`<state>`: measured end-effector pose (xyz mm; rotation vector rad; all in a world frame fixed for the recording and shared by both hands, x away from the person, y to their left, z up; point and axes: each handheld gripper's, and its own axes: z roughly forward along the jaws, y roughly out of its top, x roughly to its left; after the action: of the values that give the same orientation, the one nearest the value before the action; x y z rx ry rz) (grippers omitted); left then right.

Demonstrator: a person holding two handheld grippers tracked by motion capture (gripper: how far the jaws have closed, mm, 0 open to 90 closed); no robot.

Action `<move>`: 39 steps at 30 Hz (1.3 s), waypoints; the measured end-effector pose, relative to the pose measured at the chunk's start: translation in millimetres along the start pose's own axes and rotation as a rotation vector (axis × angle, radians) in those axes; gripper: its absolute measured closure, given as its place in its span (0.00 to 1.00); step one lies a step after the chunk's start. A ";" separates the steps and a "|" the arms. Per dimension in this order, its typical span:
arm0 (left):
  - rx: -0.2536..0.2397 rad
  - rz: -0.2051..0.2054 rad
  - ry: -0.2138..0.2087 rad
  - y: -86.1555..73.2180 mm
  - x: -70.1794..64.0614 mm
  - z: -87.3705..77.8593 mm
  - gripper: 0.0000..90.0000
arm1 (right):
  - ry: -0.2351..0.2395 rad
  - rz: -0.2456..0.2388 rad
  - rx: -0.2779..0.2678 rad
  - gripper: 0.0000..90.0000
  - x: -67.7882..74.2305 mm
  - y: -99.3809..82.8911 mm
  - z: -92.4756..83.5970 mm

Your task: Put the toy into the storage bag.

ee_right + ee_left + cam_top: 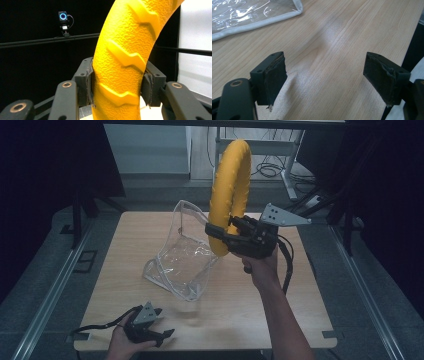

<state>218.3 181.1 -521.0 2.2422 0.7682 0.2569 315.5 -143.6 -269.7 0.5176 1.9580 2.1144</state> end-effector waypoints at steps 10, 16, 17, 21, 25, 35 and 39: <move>-0.001 0.003 0.002 0.0 0.0 -0.6 0.21 | 0.048 -0.002 -0.005 0.57 6.8 2.0 14.5; 0.002 0.003 0.000 0.1 0.0 -0.3 0.21 | 0.079 0.005 -0.009 0.57 8.7 -0.2 24.2; 0.003 0.004 0.000 0.1 0.1 -0.3 0.21 | 0.087 0.011 -0.006 0.57 9.0 -0.9 26.5; 0.003 0.003 -0.001 0.2 0.2 0.0 0.21 | 0.105 0.012 0.004 0.57 11.2 -3.2 33.7; 0.004 0.004 0.000 0.1 0.2 0.0 0.21 | 0.128 0.017 0.004 0.57 13.7 -4.5 39.4; 0.005 0.002 -0.002 0.2 0.2 0.1 0.21 | 0.202 0.042 0.035 0.57 23.7 -14.8 58.1; 0.004 0.003 -0.001 0.1 0.2 -0.2 0.21 | 0.221 0.048 0.038 0.57 25.6 -17.7 62.2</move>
<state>218.4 181.3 -520.7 2.2474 0.7655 0.2555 315.1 -75.0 -281.1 0.3530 2.1252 2.2535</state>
